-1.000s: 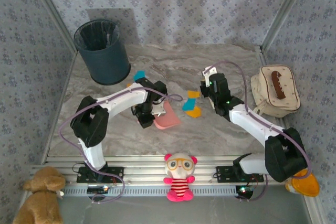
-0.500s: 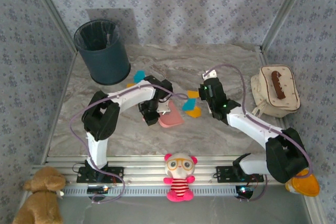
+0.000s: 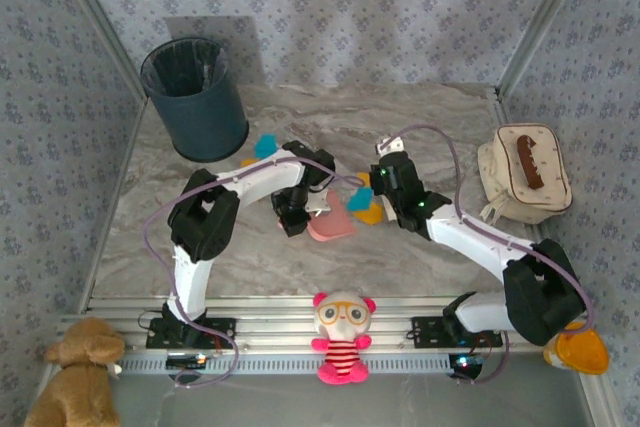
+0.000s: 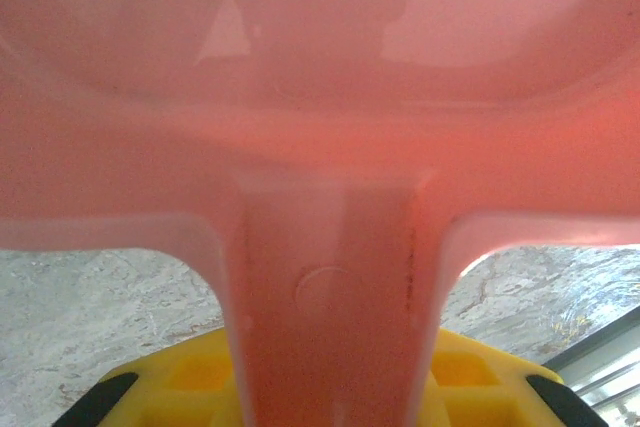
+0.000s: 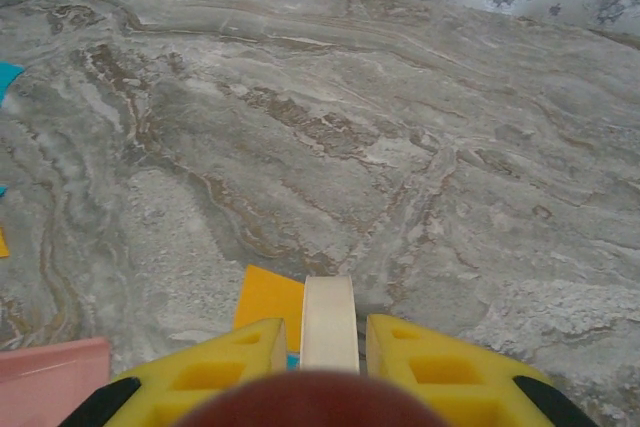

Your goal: Sweep away the paper scraps from the table

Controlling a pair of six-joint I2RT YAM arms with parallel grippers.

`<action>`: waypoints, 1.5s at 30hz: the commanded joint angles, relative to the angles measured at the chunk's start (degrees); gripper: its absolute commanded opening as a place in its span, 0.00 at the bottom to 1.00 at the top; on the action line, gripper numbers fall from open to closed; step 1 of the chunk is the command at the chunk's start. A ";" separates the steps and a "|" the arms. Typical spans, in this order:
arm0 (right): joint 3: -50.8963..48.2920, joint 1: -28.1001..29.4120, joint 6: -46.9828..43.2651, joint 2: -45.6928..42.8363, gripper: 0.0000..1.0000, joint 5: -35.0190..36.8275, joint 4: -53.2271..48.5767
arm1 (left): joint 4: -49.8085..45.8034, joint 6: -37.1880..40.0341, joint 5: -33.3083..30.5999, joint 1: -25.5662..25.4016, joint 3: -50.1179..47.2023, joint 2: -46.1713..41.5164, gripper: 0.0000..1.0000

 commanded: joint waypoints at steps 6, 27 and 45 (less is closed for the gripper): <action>1.11 1.55 3.41 1.45 0.00 -4.47 -0.95 | -4.06 1.31 0.98 -0.37 3.43 2.61 0.00; 2.33 2.99 7.79 -0.43 0.00 -13.08 0.47 | -4.37 -1.97 -0.82 -0.33 9.83 8.40 0.00; 4.02 3.57 5.73 -6.03 0.00 -10.98 -2.97 | -3.31 -2.88 -1.40 -0.07 8.43 6.83 0.00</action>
